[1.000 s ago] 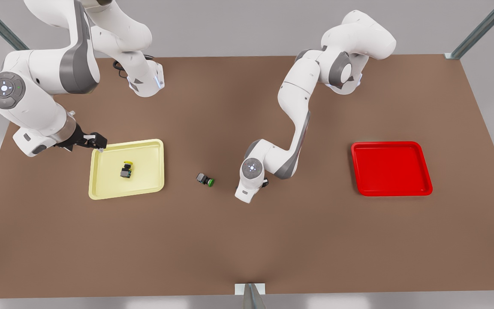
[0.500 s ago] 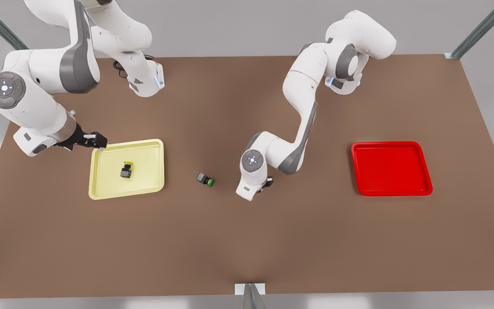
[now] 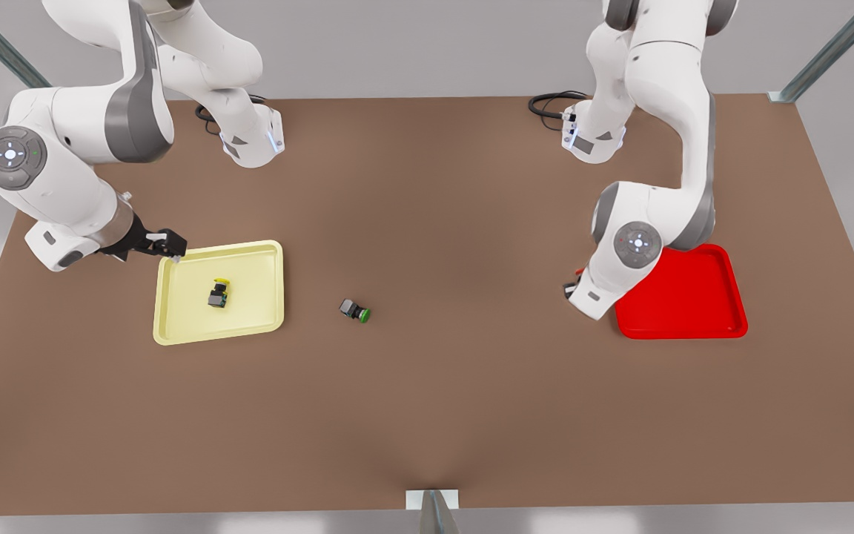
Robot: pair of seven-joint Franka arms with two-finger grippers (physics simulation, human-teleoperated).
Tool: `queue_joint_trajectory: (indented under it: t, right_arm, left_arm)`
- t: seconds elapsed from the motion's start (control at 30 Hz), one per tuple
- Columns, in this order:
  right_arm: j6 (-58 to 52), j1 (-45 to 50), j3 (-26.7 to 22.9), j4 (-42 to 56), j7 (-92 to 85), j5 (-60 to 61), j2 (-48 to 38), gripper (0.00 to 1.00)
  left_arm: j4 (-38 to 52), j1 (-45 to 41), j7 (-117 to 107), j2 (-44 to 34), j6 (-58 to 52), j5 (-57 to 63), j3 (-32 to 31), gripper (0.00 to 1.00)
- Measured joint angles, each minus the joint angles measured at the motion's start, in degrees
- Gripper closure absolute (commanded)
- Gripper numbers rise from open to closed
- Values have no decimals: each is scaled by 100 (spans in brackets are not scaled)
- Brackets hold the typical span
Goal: Place the switches on the corresponding trays according to their colors
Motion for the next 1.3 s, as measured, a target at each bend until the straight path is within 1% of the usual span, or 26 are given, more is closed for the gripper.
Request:
queue_joint_trajectory:
  t: [0.1,0.2,0.3,0.43,0.57,0.6,0.63,0.93,1.03,1.13,1.2,1.23,1.3]
  right_arm:
    - [-26,0,0,0,-5,0,-8,0]
    - [-35,1,0,0,-1,0,-9,0]
    - [-27,0,0,0,2,0,-9,0]
    - [-27,1,0,0,-1,0,-14,0]
    - [-18,40,-1,0,2,0,-9,0]
    - [-18,93,0,0,2,0,-9,0]
    - [-18,116,1,0,2,0,-9,0]
    - [-44,73,0,0,2,0,-18,0]
    - [-36,83,0,0,2,0,-13,0]
    - [-36,77,0,0,2,0,-12,0]
    - [-36,81,0,0,2,0,-17,0]
    - [-36,81,0,0,1,0,-17,0]
    - [-36,79,0,4,2,0,-17,0]
  left_arm:
    - [-632,416,437,-572,6,453,-1,50]
    - [-1356,605,670,-1158,83,706,-2,49]
    - [-1582,1174,1176,-1222,210,1134,-4,48]
    - [-1753,1729,1647,-1188,458,1645,-2,48]
    - [-2067,1820,1803,-1063,725,1879,0,46]
    - [-2108,1731,1800,-1011,728,1909,0,21]
    - [-2106,1685,1812,-992,733,1875,0,0]
    - [-2091,1744,1862,-1052,636,814,-77,0]
    - [-2081,1711,1862,-1052,634,639,-101,0]
    - [-2032,1727,1848,-1084,576,562,-250,0]
    - [-1852,1711,1787,-1159,377,536,-370,0]
    - [-1620,1762,1741,-1177,157,526,-485,0]
    - [-815,1870,1329,-1174,-660,509,-908,0]
